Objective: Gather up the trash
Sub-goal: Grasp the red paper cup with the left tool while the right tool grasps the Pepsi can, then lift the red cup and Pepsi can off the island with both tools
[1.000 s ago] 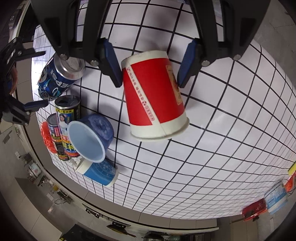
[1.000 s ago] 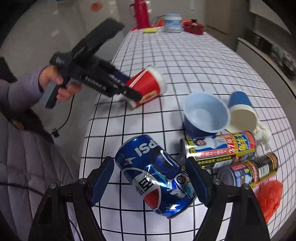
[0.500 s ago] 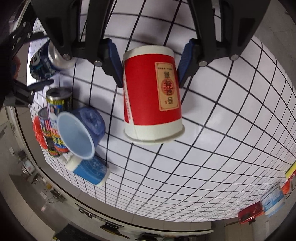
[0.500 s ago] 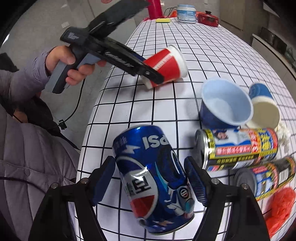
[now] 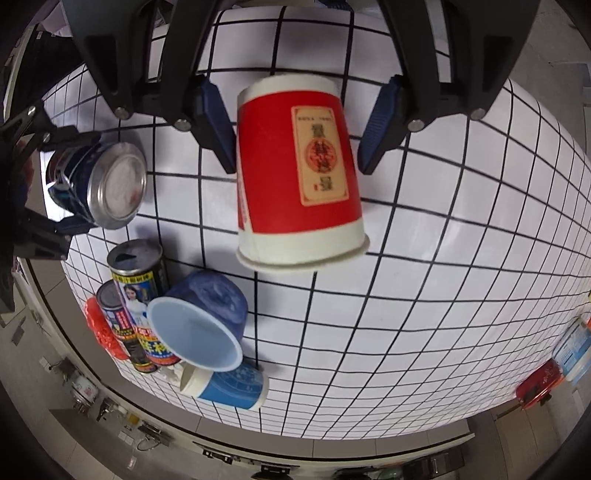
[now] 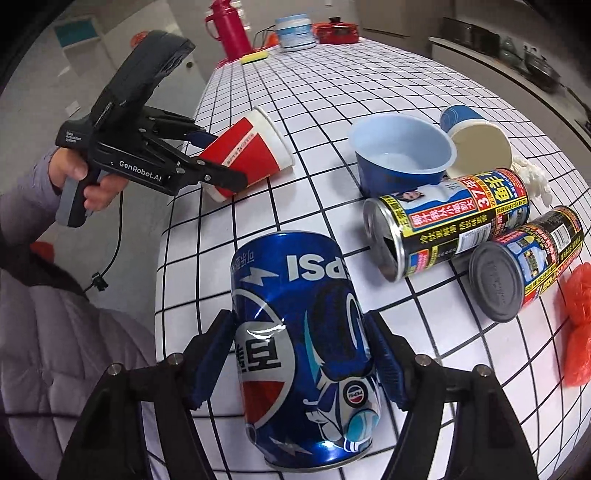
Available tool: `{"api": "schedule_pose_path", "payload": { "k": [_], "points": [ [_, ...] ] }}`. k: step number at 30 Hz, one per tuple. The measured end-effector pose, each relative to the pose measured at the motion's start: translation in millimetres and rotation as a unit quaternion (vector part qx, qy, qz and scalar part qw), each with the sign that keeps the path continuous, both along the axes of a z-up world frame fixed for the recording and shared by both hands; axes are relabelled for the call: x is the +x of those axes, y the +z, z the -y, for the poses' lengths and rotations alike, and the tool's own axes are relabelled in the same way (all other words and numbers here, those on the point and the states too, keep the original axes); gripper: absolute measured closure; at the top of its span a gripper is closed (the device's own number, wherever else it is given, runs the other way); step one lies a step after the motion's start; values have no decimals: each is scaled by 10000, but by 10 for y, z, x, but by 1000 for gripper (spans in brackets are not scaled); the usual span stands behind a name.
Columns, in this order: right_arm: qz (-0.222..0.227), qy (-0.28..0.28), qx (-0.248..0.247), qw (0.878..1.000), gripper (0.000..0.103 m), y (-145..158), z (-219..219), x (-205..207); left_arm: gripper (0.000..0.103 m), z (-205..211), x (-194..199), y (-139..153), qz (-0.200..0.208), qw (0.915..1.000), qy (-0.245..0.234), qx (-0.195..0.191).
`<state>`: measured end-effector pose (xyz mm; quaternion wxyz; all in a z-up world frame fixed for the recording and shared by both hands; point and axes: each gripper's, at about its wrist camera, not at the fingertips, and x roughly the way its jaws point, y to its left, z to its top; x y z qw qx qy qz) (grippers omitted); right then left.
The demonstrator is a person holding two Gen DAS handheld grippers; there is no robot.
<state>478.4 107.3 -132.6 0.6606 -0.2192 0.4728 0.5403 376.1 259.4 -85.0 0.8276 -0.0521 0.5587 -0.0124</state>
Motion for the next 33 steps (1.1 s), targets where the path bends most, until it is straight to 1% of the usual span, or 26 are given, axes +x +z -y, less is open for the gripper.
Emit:
{"api": "schedule_pose_path", "payload": {
  "k": [2,4,6,10,12,20,23,30,33],
  "points": [
    [-35,-110,-3,9999,30,-5,-18,-28,36,-31,33,5,41,9999,-33,-104],
    [-53,-203,-19,9998,30,-22,-26,-50,40,-83,19,3,101,9995,33,-295],
    [-48,-276,-8,9996,31,-16,-25,-55,42,-109,30,18,150,9992,43,-371],
    [-67,-414,7,9991,32,-24,-22,-75,44,-144,-8,13,206,9991,-53,-354],
    [-83,-462,2,9989,32,-23,-19,-75,44,-150,-6,1,217,9990,-67,-391],
    [-97,-552,-35,9984,33,-41,-21,-84,44,-127,-6,5,238,9991,-134,-316],
    [-93,-570,-103,9983,33,-92,-32,-90,44,-123,-12,4,240,9992,-141,-287],
    [-103,-638,-77,9979,33,-121,4,-88,40,-109,8,-5,147,9996,-128,-185],
    [-97,-745,-21,9972,33,-109,35,-55,40,-102,40,-52,-4,9997,-122,-208]
  ]
}}
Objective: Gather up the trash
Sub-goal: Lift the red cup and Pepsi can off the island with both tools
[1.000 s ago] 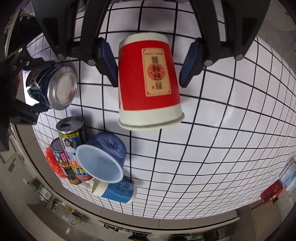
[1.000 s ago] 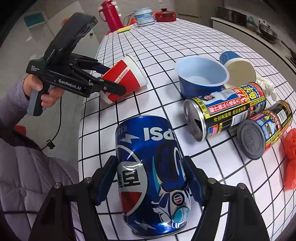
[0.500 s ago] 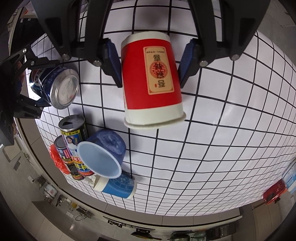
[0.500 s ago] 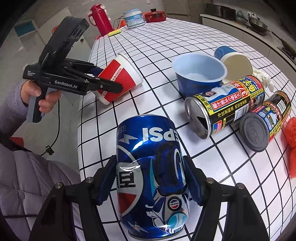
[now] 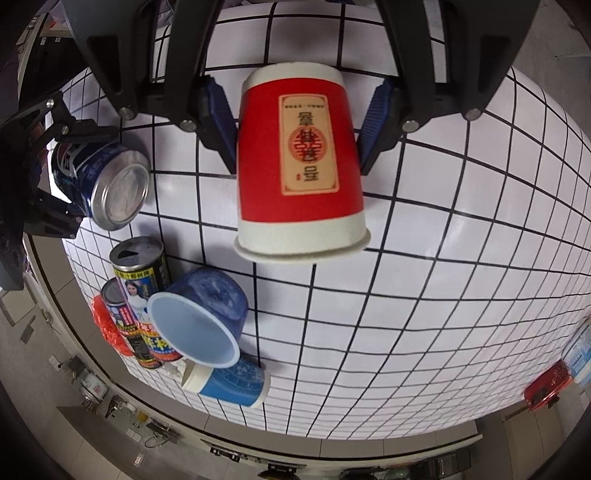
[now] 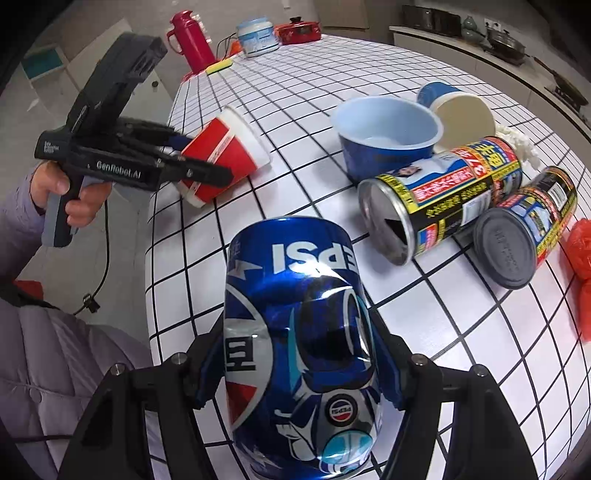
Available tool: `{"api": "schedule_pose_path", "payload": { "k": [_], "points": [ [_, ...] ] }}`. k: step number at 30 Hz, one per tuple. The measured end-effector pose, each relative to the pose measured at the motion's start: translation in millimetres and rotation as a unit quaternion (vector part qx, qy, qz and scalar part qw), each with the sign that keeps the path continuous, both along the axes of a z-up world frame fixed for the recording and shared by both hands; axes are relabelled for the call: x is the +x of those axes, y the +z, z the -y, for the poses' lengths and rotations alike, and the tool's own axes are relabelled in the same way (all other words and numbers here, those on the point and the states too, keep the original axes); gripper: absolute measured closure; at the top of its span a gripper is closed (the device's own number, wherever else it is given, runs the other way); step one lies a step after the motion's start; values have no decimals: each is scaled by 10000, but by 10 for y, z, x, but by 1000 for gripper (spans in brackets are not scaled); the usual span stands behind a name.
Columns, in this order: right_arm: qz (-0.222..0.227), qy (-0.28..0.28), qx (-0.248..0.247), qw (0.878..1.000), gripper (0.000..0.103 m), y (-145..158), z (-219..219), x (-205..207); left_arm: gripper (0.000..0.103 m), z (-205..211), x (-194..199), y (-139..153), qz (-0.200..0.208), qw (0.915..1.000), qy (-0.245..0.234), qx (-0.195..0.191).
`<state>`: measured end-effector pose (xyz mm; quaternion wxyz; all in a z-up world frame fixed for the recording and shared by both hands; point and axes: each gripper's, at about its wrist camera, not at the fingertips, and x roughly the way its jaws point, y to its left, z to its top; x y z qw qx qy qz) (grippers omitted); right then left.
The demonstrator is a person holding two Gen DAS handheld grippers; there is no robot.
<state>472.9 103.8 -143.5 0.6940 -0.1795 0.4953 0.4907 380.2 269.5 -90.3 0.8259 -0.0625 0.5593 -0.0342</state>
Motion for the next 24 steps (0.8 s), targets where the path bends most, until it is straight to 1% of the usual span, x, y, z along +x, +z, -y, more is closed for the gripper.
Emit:
{"api": "schedule_pose_path", "payload": {
  "k": [2,5,7,10,11,12,13,15,17,21,23,24],
  "points": [
    [-79,-48,63,9999,33,2,17,16,40,13,9,-34,-25,10000,-26,17],
    [-63,-106,70,9999,32,-8,19,12,40,18,17,-65,-46,10000,-36,-36],
    [-42,-200,112,9997,33,5,20,14,40,28,15,-75,-61,10000,-41,13],
    [-214,-366,266,9987,32,25,50,41,39,15,7,-27,-8,10000,-42,36],
    [-247,-414,307,9984,31,33,66,47,38,12,1,-8,-8,10000,-49,41],
    [-316,-484,390,9976,29,47,80,66,33,9,2,3,-21,10000,-61,49],
    [-334,-536,425,9971,28,58,99,75,30,10,15,4,-39,9999,-77,96],
    [-366,-690,483,9958,28,76,111,104,30,19,42,1,-46,9998,-138,167],
    [-348,-811,481,9949,28,90,103,122,30,38,68,5,-23,9996,-215,157],
    [-305,-924,375,9946,28,80,40,80,31,47,129,-43,-76,9995,-309,84],
    [-279,-982,372,9941,28,87,39,51,40,34,148,-77,-138,9991,-400,38],
    [-266,-1046,368,9935,28,95,47,40,40,26,163,-81,-135,9990,-431,25]
  ]
}}
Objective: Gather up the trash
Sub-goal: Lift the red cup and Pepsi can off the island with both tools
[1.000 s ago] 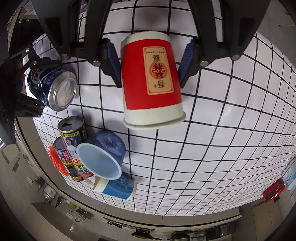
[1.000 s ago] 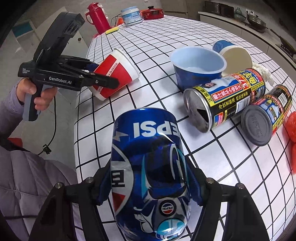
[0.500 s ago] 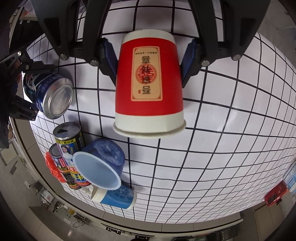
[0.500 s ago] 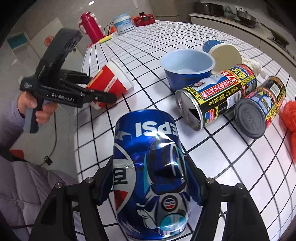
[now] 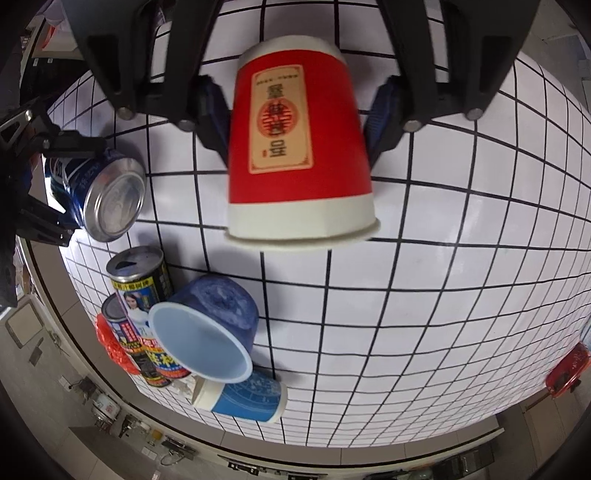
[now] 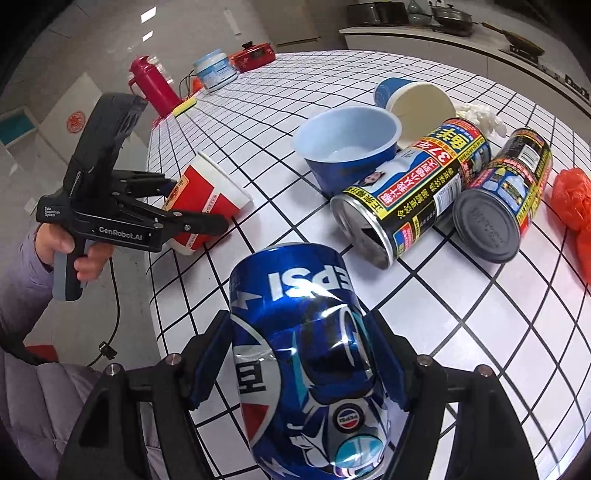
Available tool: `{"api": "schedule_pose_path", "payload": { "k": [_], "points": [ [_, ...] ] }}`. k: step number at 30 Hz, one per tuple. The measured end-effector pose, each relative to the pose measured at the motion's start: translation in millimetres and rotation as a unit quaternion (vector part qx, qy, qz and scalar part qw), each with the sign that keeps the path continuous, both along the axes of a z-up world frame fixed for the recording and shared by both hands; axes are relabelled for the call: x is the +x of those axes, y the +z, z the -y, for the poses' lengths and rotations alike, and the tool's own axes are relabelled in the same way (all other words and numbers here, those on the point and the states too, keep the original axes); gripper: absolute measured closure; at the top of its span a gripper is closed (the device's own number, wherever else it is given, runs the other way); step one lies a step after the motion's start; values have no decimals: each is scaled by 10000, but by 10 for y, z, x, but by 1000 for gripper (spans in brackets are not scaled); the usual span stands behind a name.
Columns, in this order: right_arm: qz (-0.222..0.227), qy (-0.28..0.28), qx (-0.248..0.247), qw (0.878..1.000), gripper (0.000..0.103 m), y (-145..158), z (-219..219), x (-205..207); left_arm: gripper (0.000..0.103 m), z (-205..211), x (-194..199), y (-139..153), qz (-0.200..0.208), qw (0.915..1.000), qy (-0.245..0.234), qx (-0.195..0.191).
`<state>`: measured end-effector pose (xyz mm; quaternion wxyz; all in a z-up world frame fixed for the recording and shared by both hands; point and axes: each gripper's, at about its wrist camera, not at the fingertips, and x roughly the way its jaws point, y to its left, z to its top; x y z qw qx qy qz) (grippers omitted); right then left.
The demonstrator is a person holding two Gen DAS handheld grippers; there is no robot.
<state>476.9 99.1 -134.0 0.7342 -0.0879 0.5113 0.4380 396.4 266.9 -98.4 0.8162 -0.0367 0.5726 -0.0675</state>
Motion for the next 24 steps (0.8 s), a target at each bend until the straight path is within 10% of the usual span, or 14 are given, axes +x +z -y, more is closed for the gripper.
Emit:
{"api": "schedule_pose_path", "payload": {
  "k": [11,24],
  "points": [
    [-49,-1472,-81,9891,31,28,374,-95,40,-36,-138,-12,27,9995,-285,-94],
    [-139,-3623,127,9319,32,-10,941,-281,42,78,-245,-5,221,9991,-330,-170]
  ]
}}
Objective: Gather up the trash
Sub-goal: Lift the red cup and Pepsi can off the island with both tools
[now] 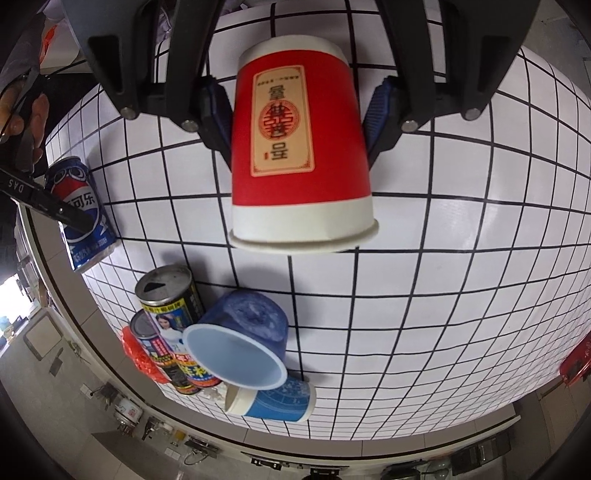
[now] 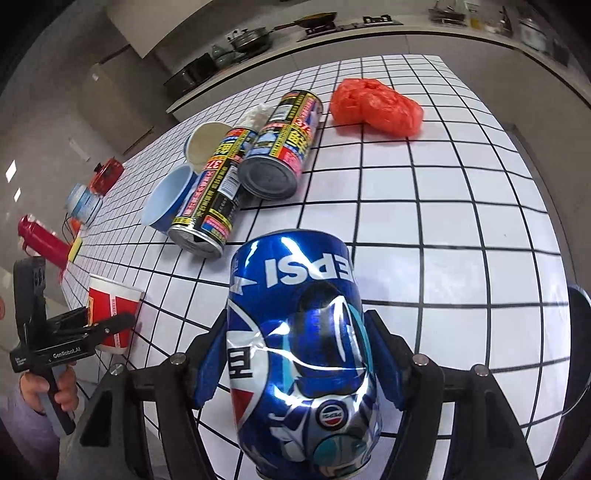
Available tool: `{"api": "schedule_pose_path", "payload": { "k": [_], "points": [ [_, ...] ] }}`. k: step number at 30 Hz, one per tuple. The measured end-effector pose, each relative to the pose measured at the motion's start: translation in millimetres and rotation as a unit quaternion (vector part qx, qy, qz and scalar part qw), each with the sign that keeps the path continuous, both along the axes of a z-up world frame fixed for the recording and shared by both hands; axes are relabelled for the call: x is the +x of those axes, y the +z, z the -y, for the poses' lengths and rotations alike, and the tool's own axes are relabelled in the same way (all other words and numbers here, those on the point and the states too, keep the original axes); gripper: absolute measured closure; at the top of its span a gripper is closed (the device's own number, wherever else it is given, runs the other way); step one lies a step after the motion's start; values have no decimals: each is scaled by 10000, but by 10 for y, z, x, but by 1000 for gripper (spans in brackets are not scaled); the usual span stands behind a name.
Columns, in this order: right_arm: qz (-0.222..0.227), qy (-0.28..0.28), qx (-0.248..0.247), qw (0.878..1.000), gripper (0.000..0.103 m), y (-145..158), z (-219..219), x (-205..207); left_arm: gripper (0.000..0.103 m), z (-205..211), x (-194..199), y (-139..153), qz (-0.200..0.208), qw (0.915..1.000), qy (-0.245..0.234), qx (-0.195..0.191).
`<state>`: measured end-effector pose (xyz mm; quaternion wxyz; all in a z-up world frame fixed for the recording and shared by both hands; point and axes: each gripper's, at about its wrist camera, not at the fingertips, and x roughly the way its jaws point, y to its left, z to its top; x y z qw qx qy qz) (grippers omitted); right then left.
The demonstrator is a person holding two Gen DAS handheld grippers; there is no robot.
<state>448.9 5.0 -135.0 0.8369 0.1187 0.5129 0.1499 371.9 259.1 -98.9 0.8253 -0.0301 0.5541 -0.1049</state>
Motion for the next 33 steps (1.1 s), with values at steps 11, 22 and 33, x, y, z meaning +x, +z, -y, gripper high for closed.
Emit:
{"api": "schedule_pose_path", "payload": {
  "k": [11,22,33],
  "points": [
    [93,-59,-110,9999,34,-16,-1,-65,44,9,-40,36,160,9998,-27,-114],
    [246,60,52,9997,34,59,92,-117,45,170,-100,165,424,9989,76,-195],
    [458,313,178,9983,34,191,522,-170,45,736,-167,234,552,9979,159,-297]
  ]
}}
